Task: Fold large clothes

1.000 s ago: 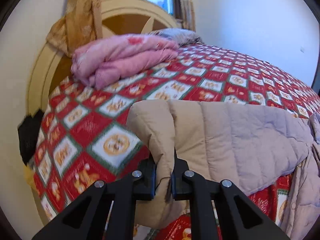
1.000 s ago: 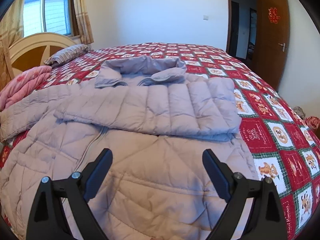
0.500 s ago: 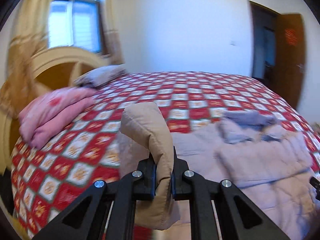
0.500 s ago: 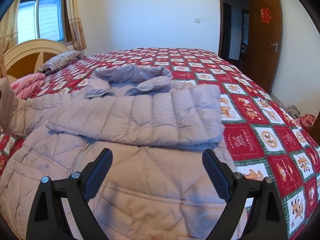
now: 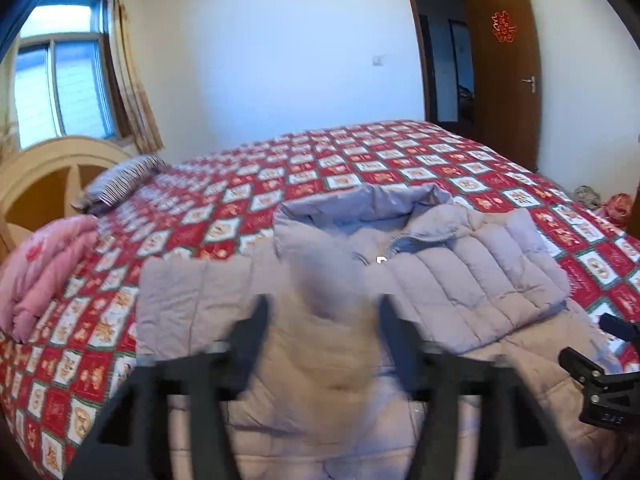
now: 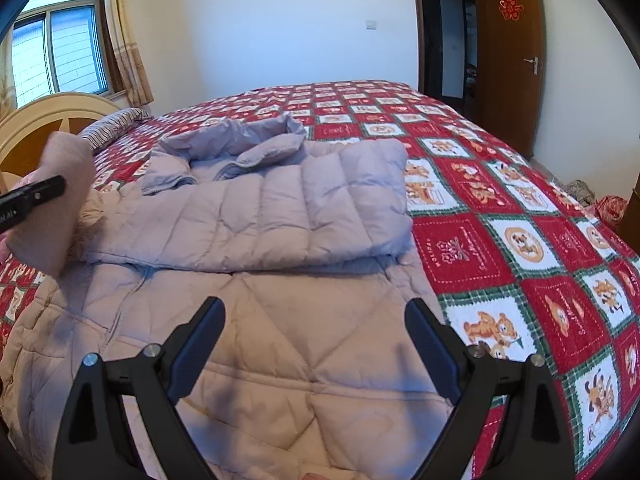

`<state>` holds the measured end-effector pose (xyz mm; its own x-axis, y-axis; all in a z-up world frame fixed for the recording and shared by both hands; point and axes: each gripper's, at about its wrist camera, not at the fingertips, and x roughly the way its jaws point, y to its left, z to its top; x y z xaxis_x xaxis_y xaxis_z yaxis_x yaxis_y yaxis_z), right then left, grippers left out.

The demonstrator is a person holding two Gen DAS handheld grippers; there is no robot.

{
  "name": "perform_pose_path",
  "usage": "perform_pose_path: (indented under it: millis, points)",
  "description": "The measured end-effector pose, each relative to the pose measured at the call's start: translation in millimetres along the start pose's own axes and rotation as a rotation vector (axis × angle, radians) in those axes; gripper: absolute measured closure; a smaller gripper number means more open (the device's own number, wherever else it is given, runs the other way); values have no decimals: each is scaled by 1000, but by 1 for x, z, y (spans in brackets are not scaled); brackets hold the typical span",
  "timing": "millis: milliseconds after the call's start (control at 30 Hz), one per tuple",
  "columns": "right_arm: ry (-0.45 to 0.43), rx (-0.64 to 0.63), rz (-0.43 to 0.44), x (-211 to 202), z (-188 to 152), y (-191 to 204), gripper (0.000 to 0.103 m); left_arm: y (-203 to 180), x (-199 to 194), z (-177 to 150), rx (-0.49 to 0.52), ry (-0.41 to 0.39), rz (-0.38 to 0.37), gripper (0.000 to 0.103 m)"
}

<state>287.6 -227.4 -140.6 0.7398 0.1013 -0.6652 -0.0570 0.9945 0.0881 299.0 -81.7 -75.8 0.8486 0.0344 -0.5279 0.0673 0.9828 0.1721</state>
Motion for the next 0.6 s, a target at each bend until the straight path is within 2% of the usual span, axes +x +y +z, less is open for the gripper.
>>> perform_pose_path:
  millis: [67, 100, 233, 300, 367, 467, 600]
  points:
    - [6, -1, 1, 1, 0, 0, 10, 5, -5, -3, -12, -32, -1, 23]
    - [11, -3, 3, 3, 1, 2, 10, 8, -7, -4, -16, -42, 8, 21]
    - [29, -14, 24, 7, 4, 11, 10, 38, 1, -14, -47, -40, 74, 20]
    - [33, -17, 45, 8, 9, 19, 10, 61, 9, -24, -68, -23, 137, 20]
    - [31, -18, 83, 7, 15, 31, 10, 88, 21, -38, -97, 24, 240, 19]
    - [50, -21, 163, 13, 25, 56, 10, 128, 45, -61, -180, 127, 336, 20]
    - [133, 5, 287, 41, 35, 94, 15, 155, 65, -94, -254, 205, 378, 20]
